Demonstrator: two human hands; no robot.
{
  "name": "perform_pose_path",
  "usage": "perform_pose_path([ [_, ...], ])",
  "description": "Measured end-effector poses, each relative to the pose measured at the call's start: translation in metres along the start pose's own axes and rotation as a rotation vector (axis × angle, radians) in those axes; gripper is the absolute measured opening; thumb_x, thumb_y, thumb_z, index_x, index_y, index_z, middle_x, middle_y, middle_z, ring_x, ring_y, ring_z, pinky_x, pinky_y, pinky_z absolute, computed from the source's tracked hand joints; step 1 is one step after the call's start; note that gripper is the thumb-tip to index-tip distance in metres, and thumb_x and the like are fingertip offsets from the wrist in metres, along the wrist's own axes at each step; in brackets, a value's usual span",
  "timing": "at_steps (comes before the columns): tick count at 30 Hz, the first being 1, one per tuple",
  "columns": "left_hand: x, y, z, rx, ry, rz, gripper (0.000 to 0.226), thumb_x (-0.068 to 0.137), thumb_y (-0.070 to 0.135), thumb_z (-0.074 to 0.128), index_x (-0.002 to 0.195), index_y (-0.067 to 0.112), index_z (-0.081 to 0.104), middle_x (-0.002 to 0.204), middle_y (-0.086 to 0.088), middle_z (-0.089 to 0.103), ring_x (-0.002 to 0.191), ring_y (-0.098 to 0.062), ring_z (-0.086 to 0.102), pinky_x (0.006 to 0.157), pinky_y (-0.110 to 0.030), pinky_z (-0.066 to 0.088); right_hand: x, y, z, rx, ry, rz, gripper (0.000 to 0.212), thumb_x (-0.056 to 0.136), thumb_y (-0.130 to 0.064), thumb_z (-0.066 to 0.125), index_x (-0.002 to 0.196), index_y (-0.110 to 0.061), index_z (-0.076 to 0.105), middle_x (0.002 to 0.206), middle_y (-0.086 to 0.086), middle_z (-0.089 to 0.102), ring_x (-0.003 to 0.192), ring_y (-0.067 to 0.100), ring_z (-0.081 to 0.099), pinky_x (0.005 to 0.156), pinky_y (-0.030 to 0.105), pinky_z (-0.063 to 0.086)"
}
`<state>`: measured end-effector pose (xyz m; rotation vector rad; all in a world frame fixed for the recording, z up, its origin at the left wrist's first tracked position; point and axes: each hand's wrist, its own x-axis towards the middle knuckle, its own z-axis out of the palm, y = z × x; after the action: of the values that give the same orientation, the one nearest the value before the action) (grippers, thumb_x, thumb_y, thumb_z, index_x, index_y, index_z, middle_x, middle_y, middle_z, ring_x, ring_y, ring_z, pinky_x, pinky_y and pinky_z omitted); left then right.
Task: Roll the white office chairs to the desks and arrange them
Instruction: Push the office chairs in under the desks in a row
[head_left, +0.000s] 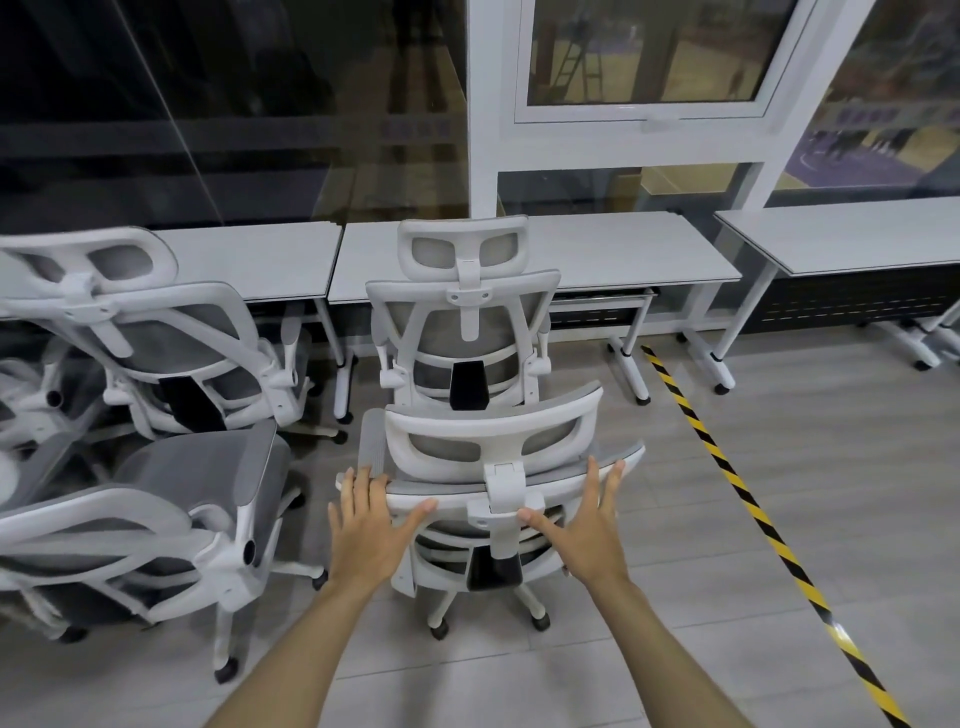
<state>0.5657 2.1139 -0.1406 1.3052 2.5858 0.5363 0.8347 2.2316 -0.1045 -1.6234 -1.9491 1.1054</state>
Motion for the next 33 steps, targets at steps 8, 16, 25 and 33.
perform_pose_path([
  [8,0.025,0.004,-0.012,-0.084,-0.157,-0.044,0.107,0.076,0.095,0.03,0.156,0.024,0.023,0.169,0.0,-0.003,0.154,-0.018,-0.019,0.124,-0.059,0.006,0.013,-0.009,0.003,-0.014,0.003,0.04,0.145,0.049,-0.096,0.065,0.161,-0.037,-0.007,0.164,-0.011,-0.034,0.157,0.035,-0.001,0.12,0.064,0.025],
  [16,0.013,-0.001,-0.011,-0.107,-0.177,-0.049,0.108,0.076,0.093,0.033,0.159,0.025,0.016,0.169,0.002,-0.013,0.152,-0.017,-0.025,0.124,-0.058,0.004,0.003,-0.005,0.008,-0.088,0.028,0.044,0.143,0.052,-0.096,0.062,0.162,-0.033,-0.003,0.166,-0.005,-0.031,0.157,0.03,0.012,0.123,0.063,0.012],
  [25,0.005,-0.016,-0.014,-0.033,-0.197,0.002,0.105,0.08,0.093,0.023,0.16,0.025,0.015,0.17,-0.005,-0.007,0.153,-0.024,-0.022,0.124,-0.058,0.006,-0.014,-0.003,0.013,-0.293,0.049,0.086,0.141,0.049,-0.109,0.041,0.161,-0.035,-0.005,0.168,0.002,-0.025,0.155,0.036,0.02,0.116,0.065,0.032],
  [33,0.001,-0.015,-0.021,-0.034,-0.225,0.044,0.102,0.083,0.089,0.021,0.161,0.023,0.011,0.17,-0.006,-0.008,0.154,-0.027,-0.02,0.124,-0.058,0.004,-0.021,-0.009,0.014,-0.303,0.06,0.114,0.136,0.052,-0.107,0.042,0.161,-0.04,-0.005,0.17,0.002,-0.017,0.157,0.032,0.012,0.118,0.063,0.03],
])
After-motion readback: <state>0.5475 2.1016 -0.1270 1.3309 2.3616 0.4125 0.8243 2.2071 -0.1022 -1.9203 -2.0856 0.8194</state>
